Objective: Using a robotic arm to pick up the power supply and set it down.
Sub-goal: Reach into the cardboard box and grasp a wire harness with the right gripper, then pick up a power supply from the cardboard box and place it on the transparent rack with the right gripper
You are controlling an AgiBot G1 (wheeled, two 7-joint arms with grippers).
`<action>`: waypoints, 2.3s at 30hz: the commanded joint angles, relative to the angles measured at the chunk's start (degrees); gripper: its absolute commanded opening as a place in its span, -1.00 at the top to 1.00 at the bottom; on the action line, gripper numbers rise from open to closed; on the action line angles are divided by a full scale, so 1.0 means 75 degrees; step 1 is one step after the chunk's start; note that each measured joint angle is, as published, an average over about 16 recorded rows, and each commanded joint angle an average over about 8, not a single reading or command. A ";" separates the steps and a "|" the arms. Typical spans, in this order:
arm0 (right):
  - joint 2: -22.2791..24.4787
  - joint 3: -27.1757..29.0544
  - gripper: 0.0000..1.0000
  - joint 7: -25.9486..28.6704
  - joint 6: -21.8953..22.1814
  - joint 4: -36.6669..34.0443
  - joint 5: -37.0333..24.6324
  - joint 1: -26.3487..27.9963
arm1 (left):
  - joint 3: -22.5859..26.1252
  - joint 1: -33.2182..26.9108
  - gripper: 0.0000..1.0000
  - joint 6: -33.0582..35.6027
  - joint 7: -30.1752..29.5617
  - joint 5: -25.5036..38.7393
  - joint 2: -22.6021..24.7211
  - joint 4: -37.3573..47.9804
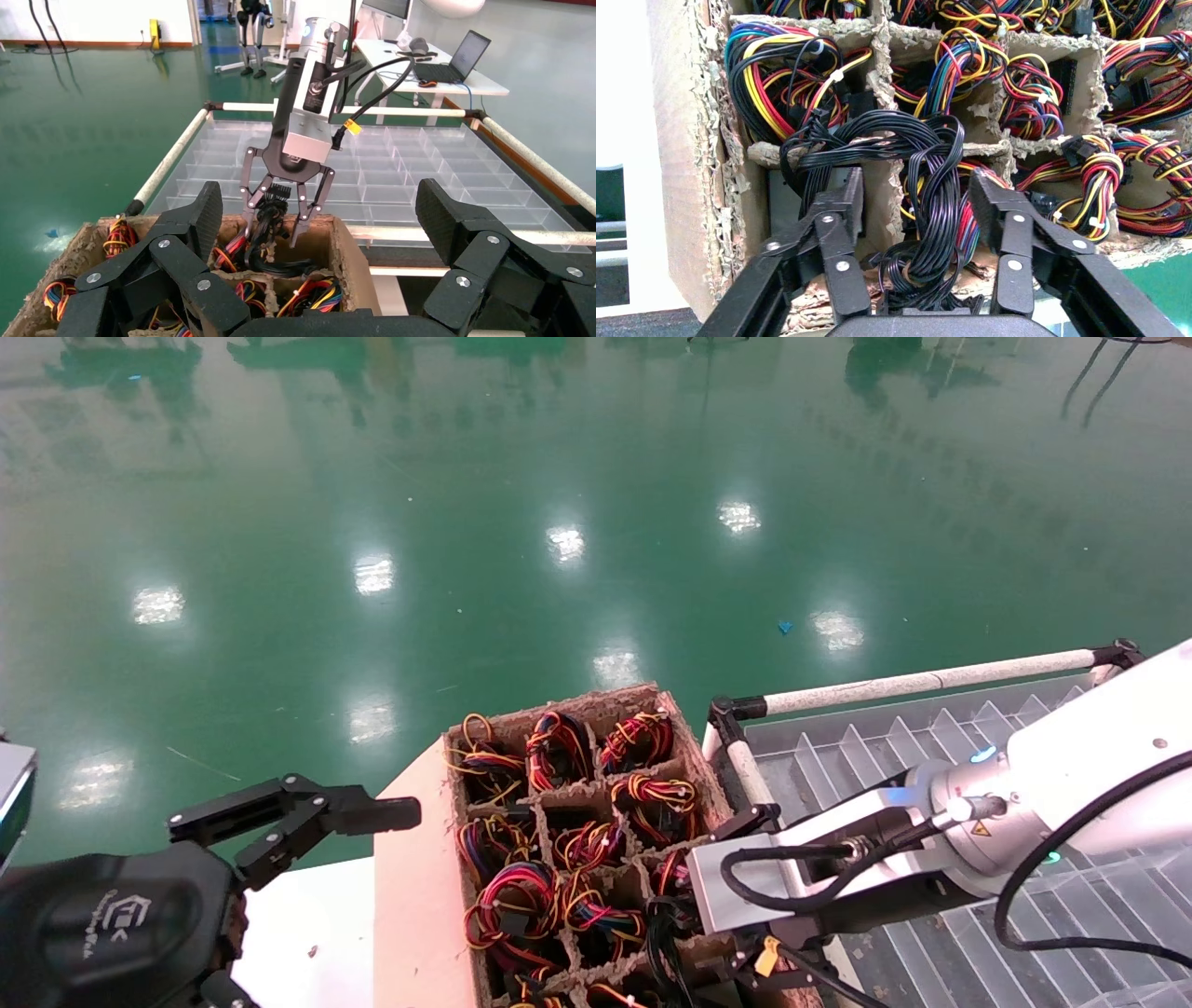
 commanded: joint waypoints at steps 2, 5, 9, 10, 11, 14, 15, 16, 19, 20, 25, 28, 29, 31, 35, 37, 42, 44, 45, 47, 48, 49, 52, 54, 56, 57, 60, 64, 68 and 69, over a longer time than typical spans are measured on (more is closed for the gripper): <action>0.0022 -0.0016 1.00 0.0005 0.0003 -0.0004 0.0001 -0.0010 | 0.0000 0.0000 -1.00 0.0000 0.0000 0.0000 0.0000 0.0000; 0.0051 -0.0020 1.00 0.0009 0.0005 -0.0008 0.0024 -0.0019 | 0.0000 0.0000 -1.00 0.0000 0.0000 0.0000 0.0000 0.0000; 0.0081 -0.0021 1.00 0.0023 0.0012 -0.0010 0.0067 -0.0030 | 0.0000 0.0000 -1.00 0.0000 0.0000 0.0000 0.0000 0.0000; 0.0088 -0.0022 1.00 0.0026 0.0013 -0.0010 0.0077 -0.0031 | 0.0000 0.0000 -1.00 0.0000 0.0000 0.0000 0.0000 0.0000; 0.0094 -0.0023 1.00 0.0027 0.0012 -0.0010 0.0086 -0.0033 | 0.0001 0.0000 -1.00 0.0000 0.0000 0.0000 0.0000 0.0000; 0.0117 -0.0026 1.00 0.0022 0.0005 -0.0010 0.0109 -0.0026 | 0.0001 0.0000 -1.00 0.0000 0.0000 0.0000 0.0000 0.0000; 0.0127 -0.0026 1.00 0.0019 -0.0001 -0.0010 0.0118 -0.0020 | 0.0001 0.0000 -1.00 0.0000 0.0000 0.0000 0.0000 0.0000; 0.0138 -0.0026 1.00 0.0015 -0.0008 -0.0010 0.0128 -0.0013 | 0.0001 0.0000 -1.00 0.0000 0.0000 -0.0001 0.0000 0.0000; 0.0189 -0.0014 1.00 0.0001 -0.0028 -0.0008 0.0164 0.0020 | 0.0001 0.0000 -1.00 0.0000 0.0000 -0.0001 0.0000 0.0000; 0.0213 -0.0003 1.00 -0.0005 -0.0031 -0.0006 0.0185 0.0034 | 0.0001 0.0000 -1.00 0.0000 0.0000 -0.0001 0.0000 0.0000; 0.0401 0.0132 1.00 -0.0049 -0.0019 0.0011 0.0366 0.0159 | 0.0001 0.0000 -1.00 0.0000 0.0001 -0.0001 0.0000 0.0000; 0.0596 0.0303 1.00 -0.0086 0.0008 0.0022 0.0594 0.0272 | 0.0001 0.0000 -1.00 0.0000 0.0001 -0.0001 0.0000 0.0000; 0.0671 0.0366 1.00 -0.0104 0.0013 0.0026 0.0673 0.0316 | 0.0001 0.0000 -1.00 -0.0001 0.0001 -0.0001 -0.0001 0.0000; 0.0839 0.0517 1.00 -0.0141 0.0030 0.0031 0.0875 0.0411 | 0.0001 0.0000 -1.00 -0.0001 0.0001 -0.0001 -0.0001 0.0000; 0.1205 0.0875 1.00 -0.0262 0.0058 0.0046 0.1347 0.0650 | 0.0002 0.0000 -1.00 -0.0001 0.0001 -0.0001 -0.0001 0.0000; 0.1391 0.1089 1.00 -0.0326 0.0070 0.0051 0.1627 0.0808 | 0.0002 0.0000 -1.00 -0.0001 0.0001 -0.0001 -0.0001 0.0000; 0.1807 0.1659 1.00 -0.0458 0.0112 0.0055 0.2331 0.1293 | 0.0002 -0.0001 -1.00 -0.0001 0.0001 -0.0001 -0.0001 0.0000; 0.1942 0.1877 1.00 -0.0489 0.0159 0.0049 0.2544 0.1512 | 0.0002 -0.0001 -1.00 -0.0001 0.0001 -0.0001 -0.0001 0.0000; 0.2000 0.1982 1.00 -0.0502 0.0196 0.0043 0.2624 0.1627 | 0.0002 -0.0001 -1.00 -0.0001 0.0001 -0.0001 -0.0001 0.0000; 0.2096 0.2188 1.00 -0.0518 0.0307 0.0025 0.2743 0.1864 | 0.0002 -0.0001 -1.00 -0.0001 0.0001 -0.0001 -0.0001 0.0000; 0.2132 0.2281 1.00 -0.0520 0.0374 0.0013 0.2779 0.1979 | 0.0002 -0.0001 -1.00 -0.0001 0.0001 -0.0001 -0.0001 0.0000; 0.2158 0.2365 1.00 -0.0519 0.0446 -0.0001 0.2798 0.2089 | 0.0002 -0.0001 -1.00 -0.0001 0.0001 -0.0002 -0.0001 0.0000; 0.2171 0.2544 1.00 -0.0521 0.0634 -0.0052 0.2734 0.2419 | 0.0002 -0.0001 -1.00 -0.0001 0.0001 -0.0002 -0.0001 0.0000; 0.2124 0.2599 1.00 -0.0517 0.0717 -0.0117 0.2626 0.2625 | 0.0002 -0.0001 -1.00 -0.0001 0.0001 -0.0002 -0.0001 0.0000; 0.2043 0.2596 1.00 -0.0547 0.0743 -0.0231 0.2451 0.2824 | 0.0003 -0.0001 -1.00 -0.0001 0.0001 -0.0002 -0.0001 0.0000; 0.1990 0.2582 1.00 -0.0578 0.0744 -0.0311 0.2349 0.2925 | 0.0003 -0.0001 -1.00 -0.0001 0.0001 -0.0002 -0.0001 0.0000; 0.1794 0.2501 1.00 -0.0765 0.0707 -0.0666 0.2006 0.3226 | 0.0003 -0.0001 -1.00 -0.0001 0.0001 -0.0002 -0.0001 0.0000; 0.1479 0.2325 1.00 -0.1228 0.0560 -0.1329 0.1501 0.3636 | 0.0003 -0.0001 -1.00 -0.0001 0.0001 -0.0002 -0.0001 0.0000; 0.1142 0.2089 1.00 -0.1840 0.0352 -0.2050 0.0973 0.4041 | 0.0003 -0.0001 -1.00 -0.0001 0.0002 -0.0002 -0.0001 0.0000; 0.1063 0.2027 1.00 -0.2003 0.0297 -0.2223 0.0852 0.4127 | 0.0003 -0.0001 -1.00 -0.0001 0.0002 -0.0002 -0.0001 0.0000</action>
